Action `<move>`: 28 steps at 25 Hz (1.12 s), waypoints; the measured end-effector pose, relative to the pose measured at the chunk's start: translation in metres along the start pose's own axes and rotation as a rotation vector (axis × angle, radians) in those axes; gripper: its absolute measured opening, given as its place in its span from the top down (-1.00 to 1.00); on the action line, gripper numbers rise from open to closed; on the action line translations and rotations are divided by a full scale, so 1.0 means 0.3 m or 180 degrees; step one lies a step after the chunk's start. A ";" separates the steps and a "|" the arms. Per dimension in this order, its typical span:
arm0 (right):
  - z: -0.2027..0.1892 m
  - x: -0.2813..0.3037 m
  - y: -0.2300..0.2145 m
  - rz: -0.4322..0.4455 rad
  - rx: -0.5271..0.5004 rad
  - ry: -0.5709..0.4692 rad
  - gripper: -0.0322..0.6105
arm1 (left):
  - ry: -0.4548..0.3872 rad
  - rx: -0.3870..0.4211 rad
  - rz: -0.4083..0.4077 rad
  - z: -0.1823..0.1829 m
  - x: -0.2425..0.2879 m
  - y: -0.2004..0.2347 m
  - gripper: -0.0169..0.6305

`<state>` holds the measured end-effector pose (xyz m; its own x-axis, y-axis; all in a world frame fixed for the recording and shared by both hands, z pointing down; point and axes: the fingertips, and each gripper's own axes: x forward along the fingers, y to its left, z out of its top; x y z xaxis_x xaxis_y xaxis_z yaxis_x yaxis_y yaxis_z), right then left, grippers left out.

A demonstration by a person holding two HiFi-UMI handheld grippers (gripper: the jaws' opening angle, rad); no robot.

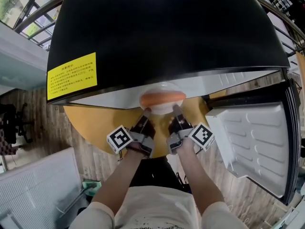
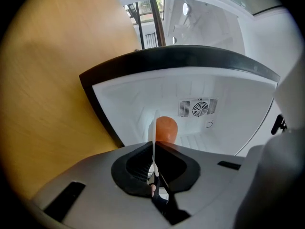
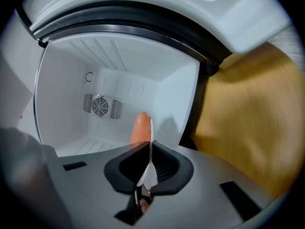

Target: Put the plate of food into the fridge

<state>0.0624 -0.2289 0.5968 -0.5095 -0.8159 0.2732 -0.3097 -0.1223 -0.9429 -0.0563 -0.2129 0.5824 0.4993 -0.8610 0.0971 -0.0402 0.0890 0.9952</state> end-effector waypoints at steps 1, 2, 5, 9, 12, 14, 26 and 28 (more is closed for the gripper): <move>0.002 0.008 -0.005 -0.0010 -0.0004 -0.0003 0.79 | -0.0013 -0.0004 0.0007 0.006 0.007 0.008 0.85; 0.004 0.016 -0.011 -0.0019 -0.0011 -0.0005 0.79 | -0.0028 -0.0007 0.0013 0.011 0.013 0.015 0.85; 0.008 0.039 -0.028 -0.0045 -0.0010 -0.0019 0.79 | -0.0076 -0.0020 0.0030 0.023 0.027 0.033 0.85; 0.011 0.066 -0.048 -0.0084 0.0009 -0.0024 0.79 | -0.0121 -0.0019 0.0067 0.036 0.042 0.057 0.85; 0.016 0.085 -0.058 -0.0101 0.0018 -0.0026 0.79 | -0.0151 -0.0031 0.0066 0.048 0.058 0.067 0.85; 0.020 0.096 -0.065 -0.0111 0.0023 -0.0033 0.79 | -0.0177 -0.0046 0.0067 0.055 0.069 0.073 0.85; 0.033 0.154 -0.095 -0.0184 0.0078 -0.0038 0.79 | -0.0282 -0.0089 0.0194 0.088 0.103 0.119 0.85; 0.034 0.161 -0.099 -0.0196 0.0082 -0.0039 0.79 | -0.0288 -0.0042 0.0315 0.093 0.097 0.147 0.85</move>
<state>0.0552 -0.2705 0.6360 -0.4801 -0.8133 0.3285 -0.3193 -0.1868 -0.9291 -0.0677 -0.2480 0.6293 0.4133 -0.8893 0.1959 -0.0736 0.1818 0.9806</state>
